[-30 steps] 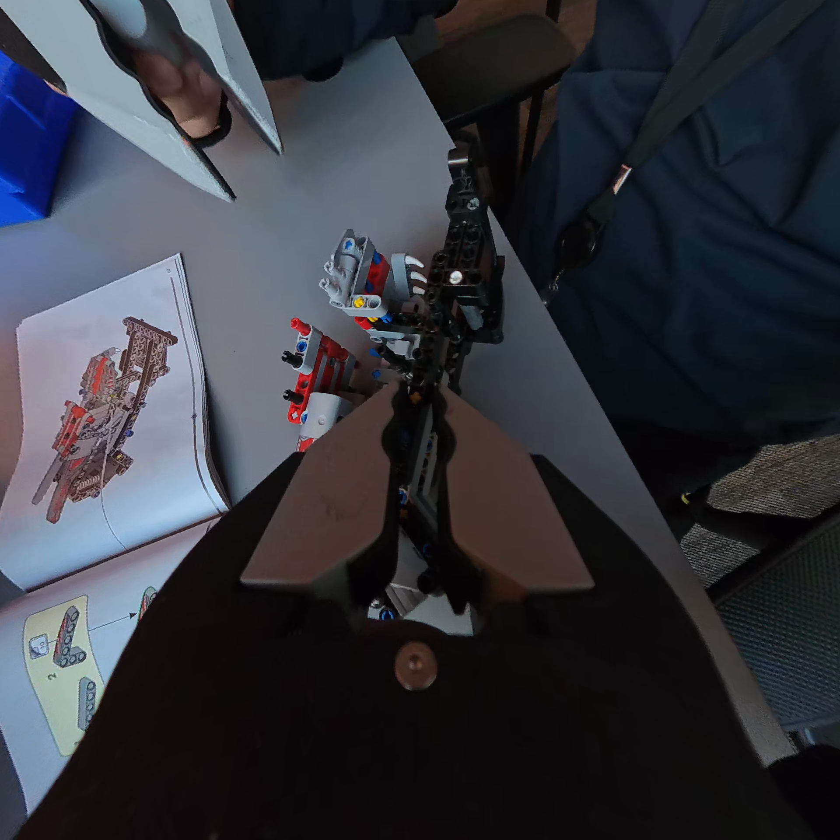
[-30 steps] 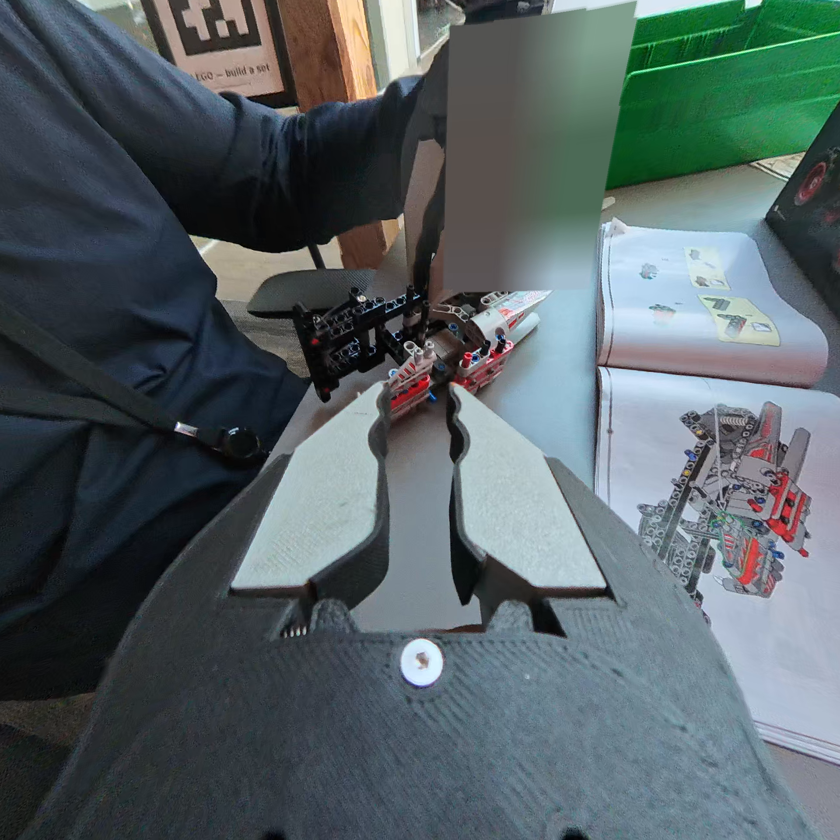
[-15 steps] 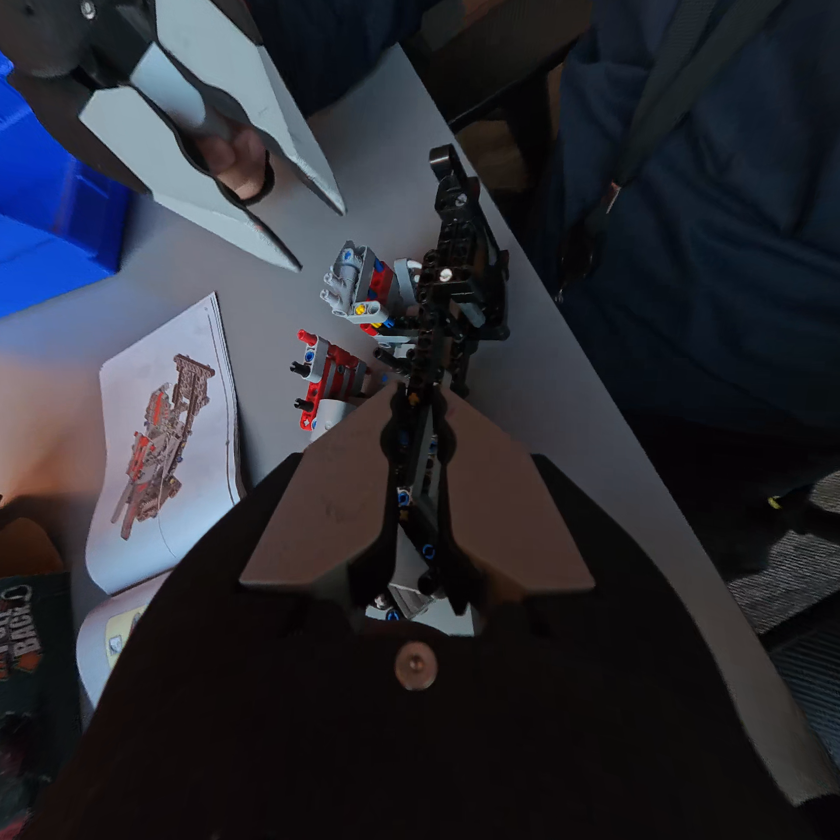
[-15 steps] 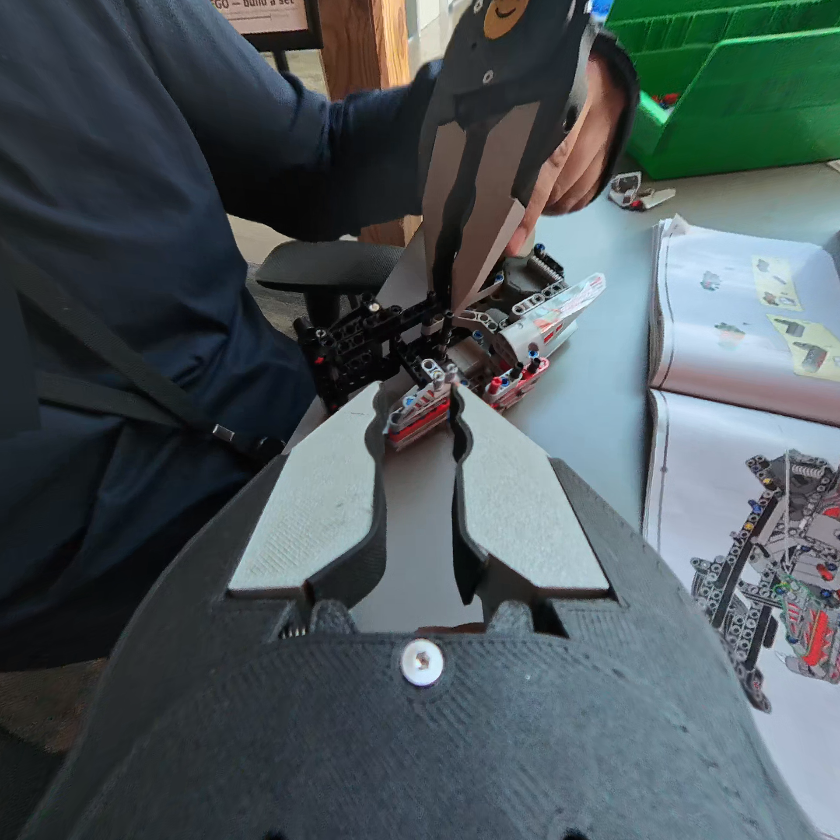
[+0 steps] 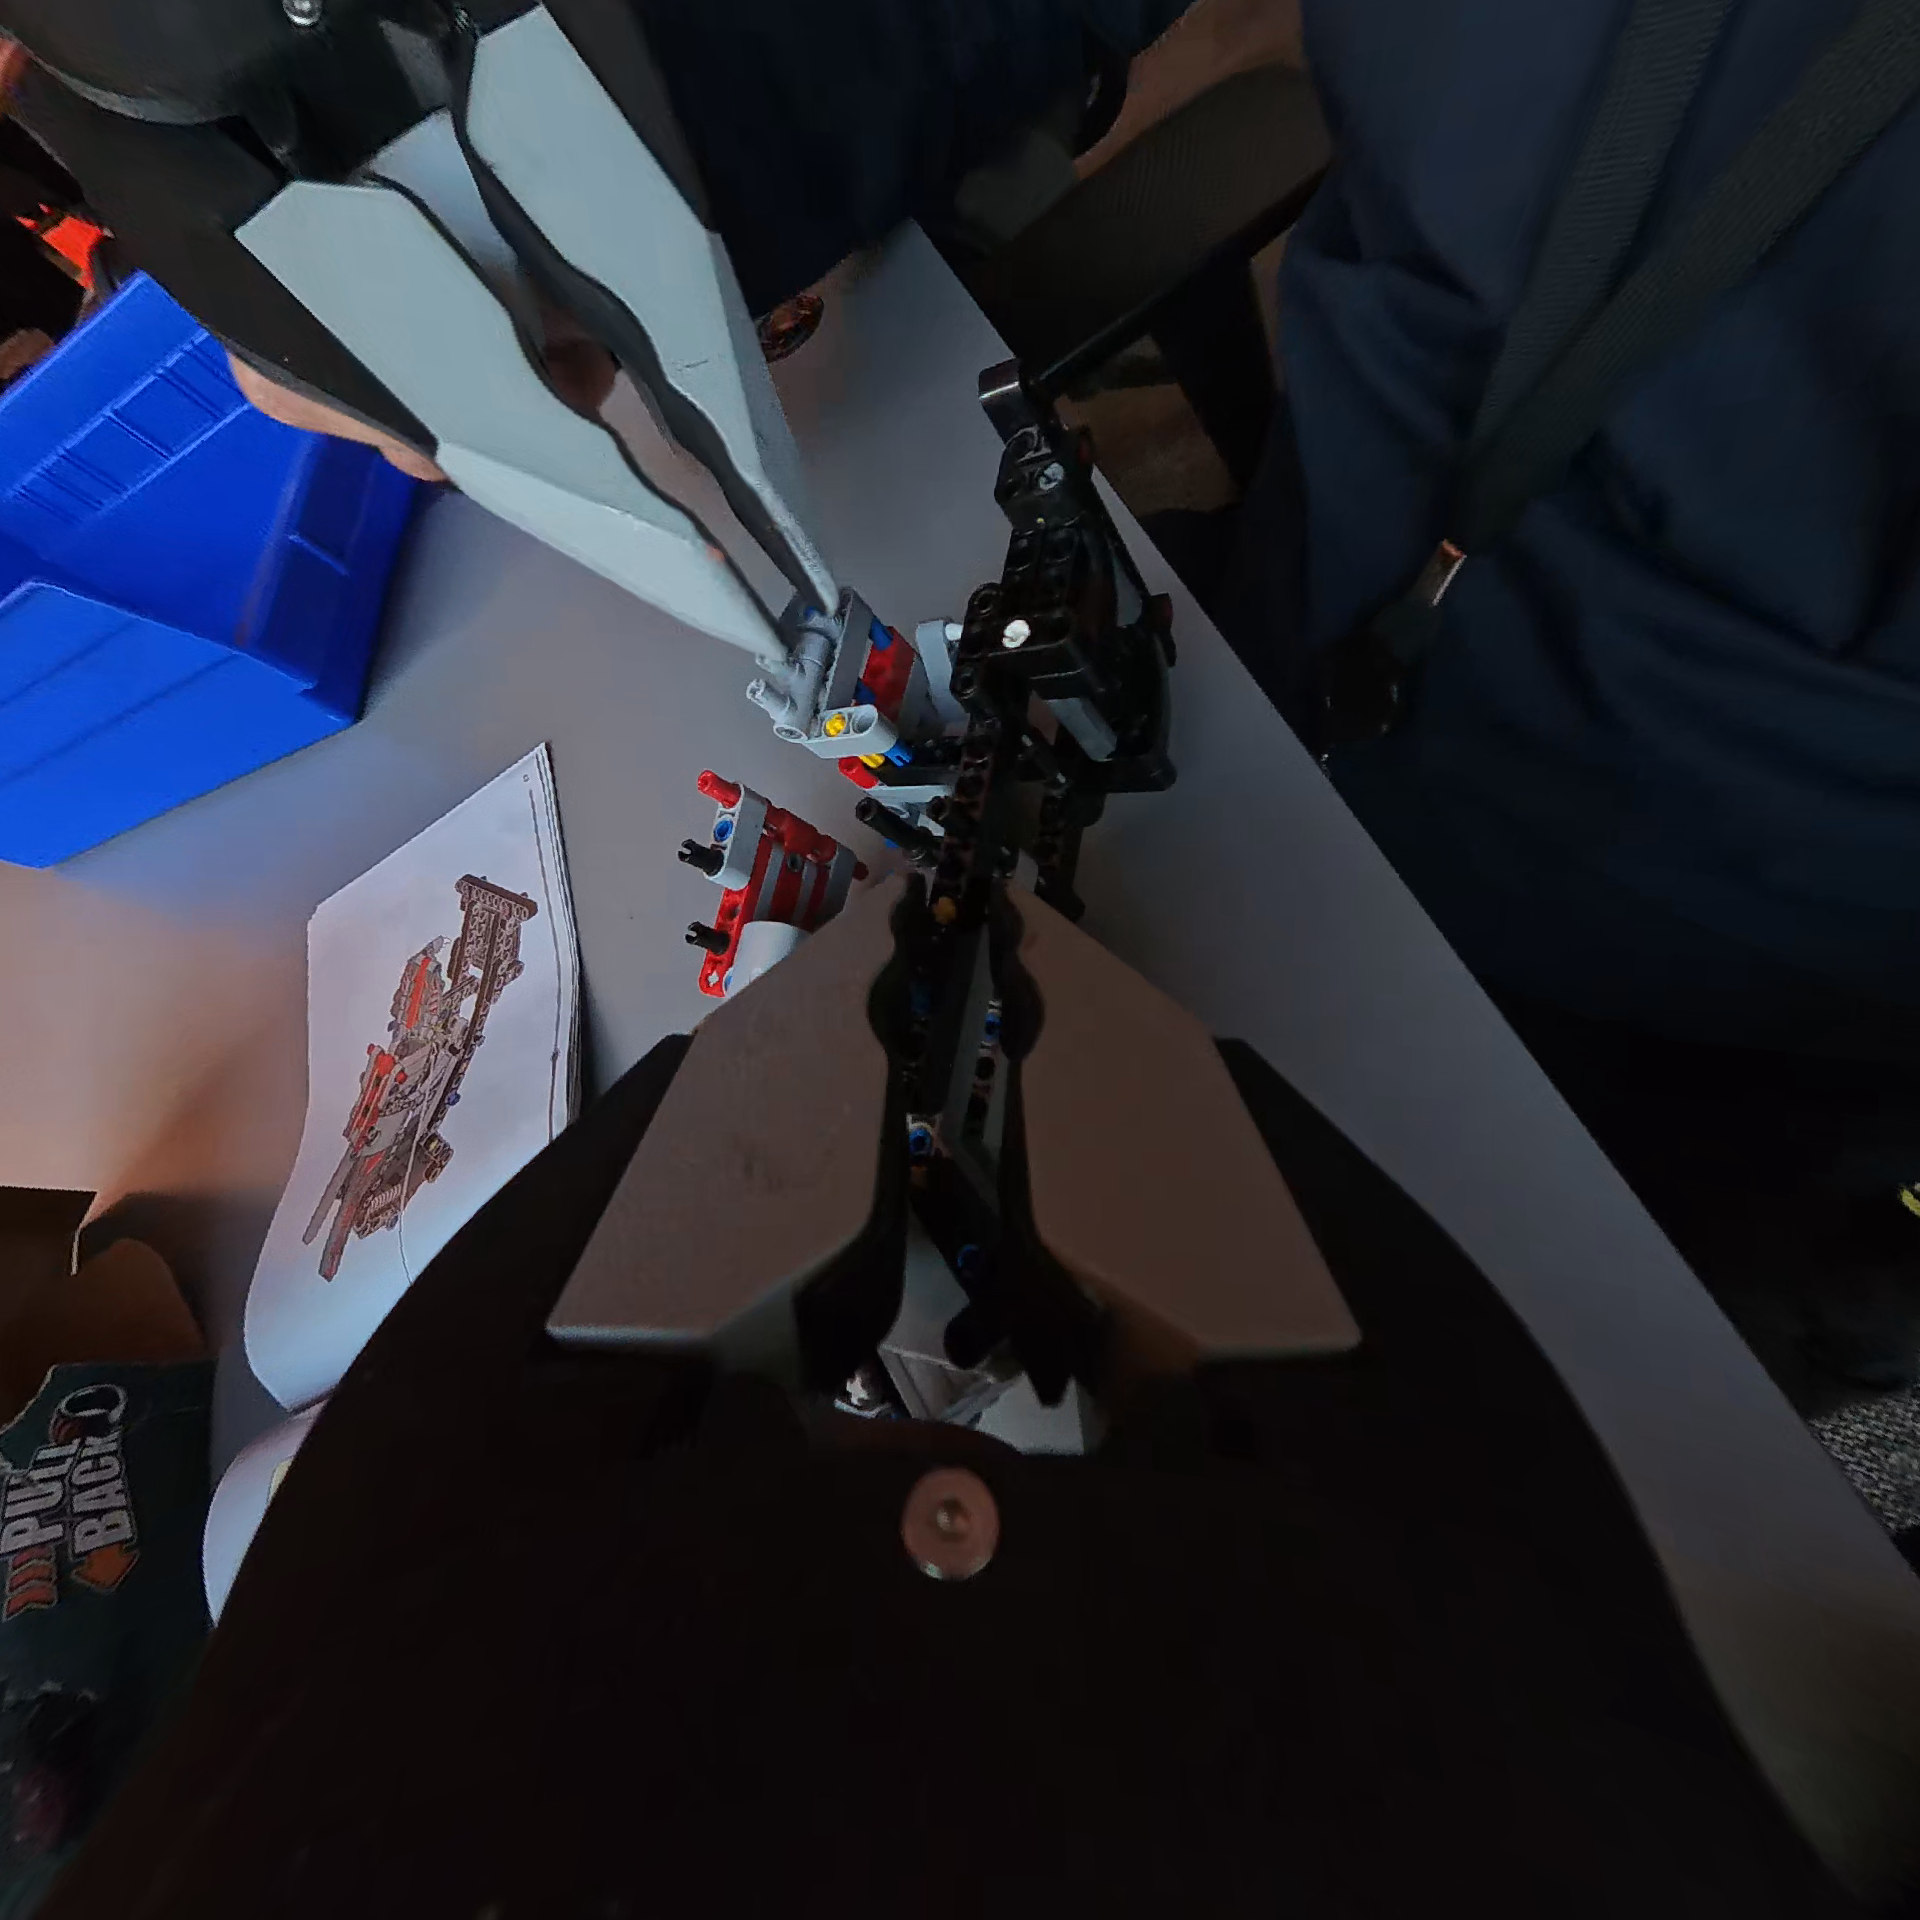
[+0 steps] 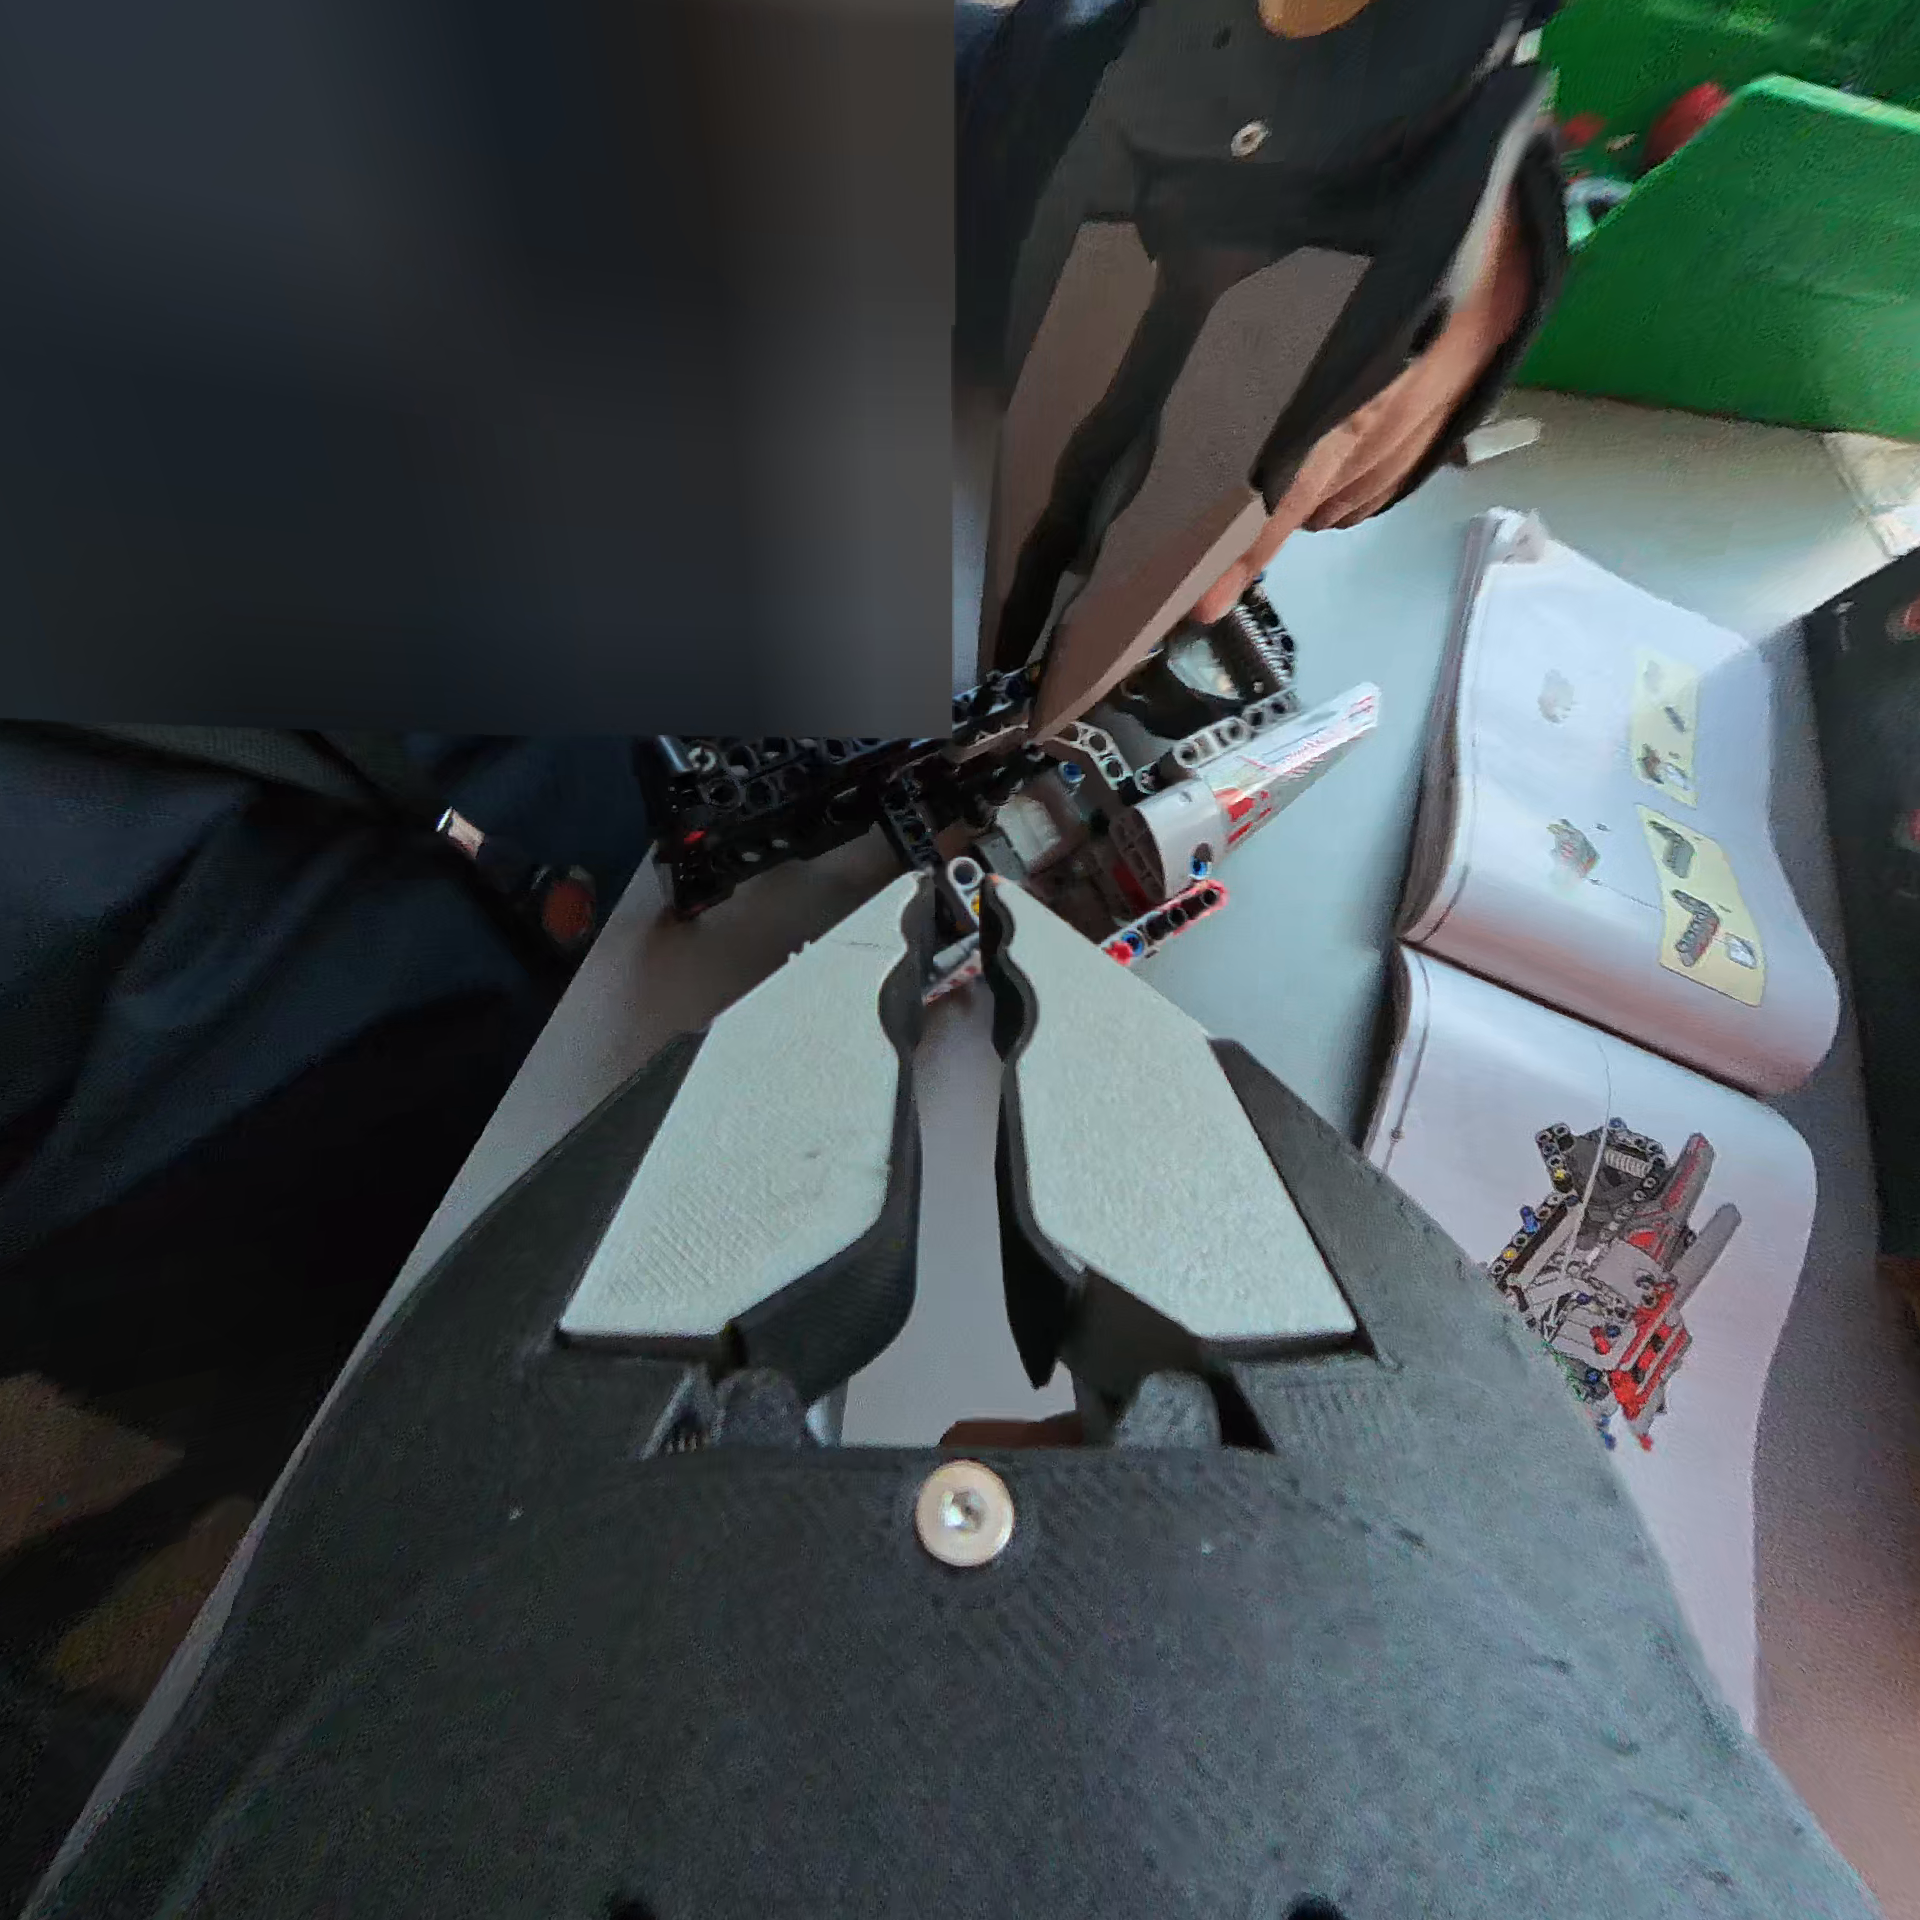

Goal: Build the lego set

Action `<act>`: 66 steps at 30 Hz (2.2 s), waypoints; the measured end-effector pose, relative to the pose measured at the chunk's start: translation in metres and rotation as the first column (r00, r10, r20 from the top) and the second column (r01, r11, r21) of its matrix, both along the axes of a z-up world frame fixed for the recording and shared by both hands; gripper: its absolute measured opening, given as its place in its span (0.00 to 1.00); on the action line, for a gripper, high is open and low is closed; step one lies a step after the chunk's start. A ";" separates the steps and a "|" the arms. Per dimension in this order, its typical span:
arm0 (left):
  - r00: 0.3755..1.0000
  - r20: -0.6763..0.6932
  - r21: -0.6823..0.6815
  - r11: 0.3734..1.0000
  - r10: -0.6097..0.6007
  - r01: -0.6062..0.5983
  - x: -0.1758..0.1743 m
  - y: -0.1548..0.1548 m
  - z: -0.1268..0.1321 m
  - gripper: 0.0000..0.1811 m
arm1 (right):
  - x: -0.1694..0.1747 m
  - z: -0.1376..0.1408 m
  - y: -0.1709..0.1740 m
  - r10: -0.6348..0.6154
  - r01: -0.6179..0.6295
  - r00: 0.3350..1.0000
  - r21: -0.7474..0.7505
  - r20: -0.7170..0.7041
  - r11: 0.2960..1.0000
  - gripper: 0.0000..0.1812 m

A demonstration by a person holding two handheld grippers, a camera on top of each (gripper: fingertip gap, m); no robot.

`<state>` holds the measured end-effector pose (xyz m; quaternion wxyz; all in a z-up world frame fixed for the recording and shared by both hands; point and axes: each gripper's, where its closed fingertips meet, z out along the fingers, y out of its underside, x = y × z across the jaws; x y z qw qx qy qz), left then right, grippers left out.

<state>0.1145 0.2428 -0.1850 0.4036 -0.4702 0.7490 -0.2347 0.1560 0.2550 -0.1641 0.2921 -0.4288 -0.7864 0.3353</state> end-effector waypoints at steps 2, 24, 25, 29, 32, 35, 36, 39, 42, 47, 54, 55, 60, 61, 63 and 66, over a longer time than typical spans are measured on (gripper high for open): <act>1.000 0.010 -0.008 1.000 -0.002 0.002 0.002 0.000 0.000 0.05 | 0.001 -0.003 -0.002 0.030 -0.034 0.996 0.047 0.090 0.998 0.04; 0.999 0.042 -0.002 1.000 -0.008 0.008 0.008 -0.001 0.001 0.06 | 0.004 -0.034 0.002 0.081 -0.305 0.846 0.355 0.526 0.884 0.03; 0.999 0.041 -0.001 1.000 -0.006 0.006 0.008 -0.001 0.001 0.06 | 0.004 -0.034 0.002 0.085 -0.312 0.847 0.362 0.525 0.878 0.03; 0.999 0.035 0.004 1.000 -0.007 0.007 0.008 -0.002 0.000 0.06 | 0.004 -0.035 0.001 0.092 -0.364 0.832 0.412 0.547 0.835 0.03; 0.999 0.029 -0.002 1.000 -0.013 0.013 0.008 -0.004 0.000 0.06 | 0.004 -0.035 -0.001 0.121 -0.402 0.804 0.383 0.583 0.832 0.03; 1.000 0.024 0.003 1.000 -0.009 0.009 0.008 -0.004 0.000 0.06 | 0.005 -0.035 -0.001 0.136 -0.446 0.771 0.375 0.622 0.813 0.02; 1.000 0.024 0.004 1.000 -0.009 0.009 0.008 -0.004 0.000 0.06 | 0.005 -0.035 -0.001 0.144 -0.466 0.763 0.383 0.630 0.798 0.02; 1.000 0.024 -0.001 1.000 -0.012 0.012 0.008 -0.004 0.000 0.05 | 0.004 -0.037 -0.003 0.165 -0.506 0.752 0.399 0.638 0.764 0.02; 1.000 0.025 -0.004 1.000 -0.012 0.012 0.008 -0.004 0.000 0.05 | 0.004 -0.038 -0.003 0.160 -0.497 0.744 0.377 0.649 0.782 0.02; 1.000 0.023 -0.002 1.000 -0.007 0.008 0.008 -0.005 0.000 0.06 | 0.003 -0.039 -0.004 0.157 -0.464 0.762 0.361 0.628 0.809 0.03; 1.000 0.017 0.026 1.000 -0.014 0.013 0.007 -0.005 0.000 0.05 | 0.000 -0.036 -0.006 0.108 -0.333 0.818 0.312 0.565 0.890 0.03; 1.000 0.013 0.026 1.000 -0.013 0.013 0.006 -0.006 0.000 0.05 | 0.000 -0.034 -0.006 0.100 -0.313 0.830 0.309 0.549 0.898 0.04; 1.000 0.004 0.034 0.999 -0.008 0.007 0.006 -0.006 0.000 0.05 | -0.006 0.010 -0.004 -0.017 -0.052 0.944 0.198 0.330 0.979 0.12; 1.000 0.001 0.033 0.999 0.001 -0.001 0.006 -0.005 0.000 0.05 | -0.004 0.019 0.001 -0.110 0.069 0.955 0.154 0.275 0.986 0.12; 0.999 -0.008 0.038 0.999 0.036 -0.036 0.008 -0.004 0.000 0.05 | 0.009 0.018 0.002 -0.266 0.268 0.929 0.029 0.258 0.963 0.14; 0.996 -0.012 0.042 0.995 0.089 -0.088 0.016 -0.007 0.000 0.05 | 0.032 -0.002 0.010 -0.464 0.470 0.857 0.028 0.223 0.882 0.15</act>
